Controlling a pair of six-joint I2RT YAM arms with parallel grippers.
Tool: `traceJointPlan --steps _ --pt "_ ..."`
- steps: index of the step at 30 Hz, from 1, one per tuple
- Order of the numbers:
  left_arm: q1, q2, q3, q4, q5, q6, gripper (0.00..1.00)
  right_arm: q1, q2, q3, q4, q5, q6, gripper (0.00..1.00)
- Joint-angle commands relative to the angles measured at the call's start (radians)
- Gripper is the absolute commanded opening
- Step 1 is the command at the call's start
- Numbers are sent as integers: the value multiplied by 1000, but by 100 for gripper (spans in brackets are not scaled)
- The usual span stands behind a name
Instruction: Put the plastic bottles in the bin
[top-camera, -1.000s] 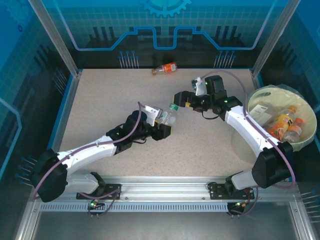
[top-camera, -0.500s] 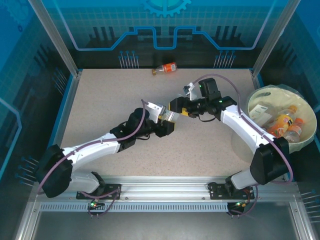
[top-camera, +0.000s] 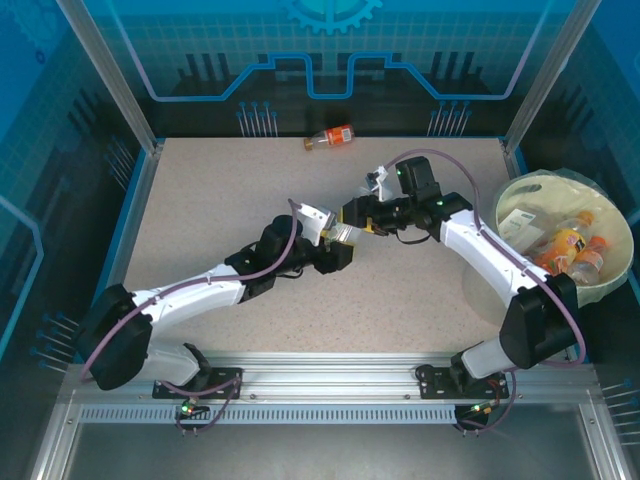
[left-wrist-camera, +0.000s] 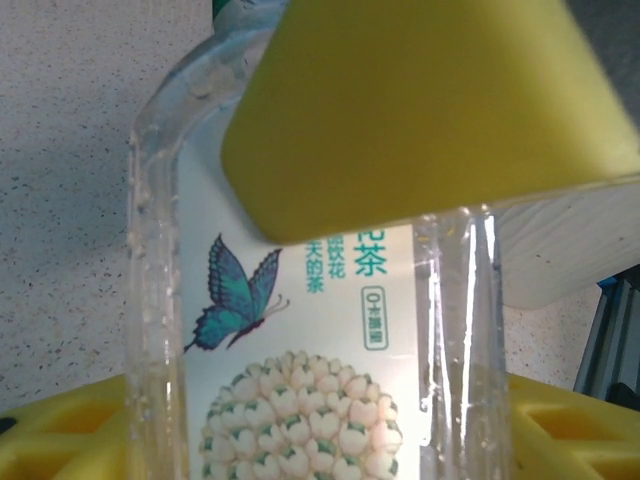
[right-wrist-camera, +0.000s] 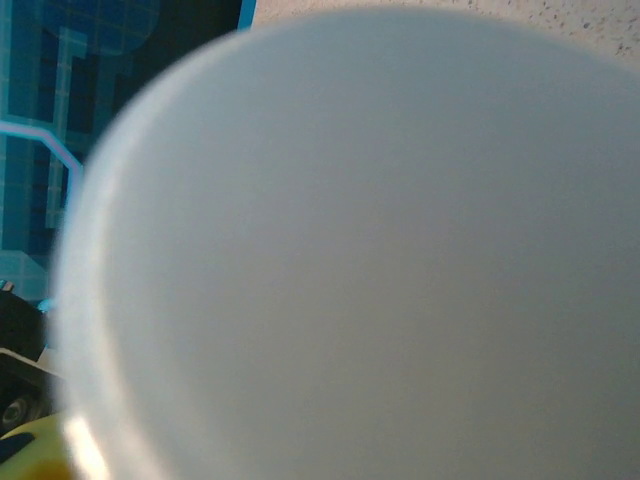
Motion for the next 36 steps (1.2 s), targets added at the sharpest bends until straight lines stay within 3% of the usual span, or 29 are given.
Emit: traceJointPlan --steps 1,4,9,17,25,30,36 --pt "-11 -4 47 38 31 -5 86 13 -65 26 -15 85 -52 50" --pt "-10 -30 38 63 36 -18 99 8 -101 65 -76 203 -102 48" --pt "-10 -82 35 71 28 -16 99 -9 -176 145 -188 433 -200 43" --pt "-3 -149 -7 74 -144 -21 99 -36 -332 282 -349 709 -365 42" --pt "28 -134 -18 88 -172 -70 99 -107 -446 416 -524 968 -494 41" --pt "46 -112 -15 100 -172 -99 99 -291 -421 579 -714 977 -532 41" --pt "68 -97 -11 111 -157 -131 99 -604 -357 659 -798 765 -560 41"
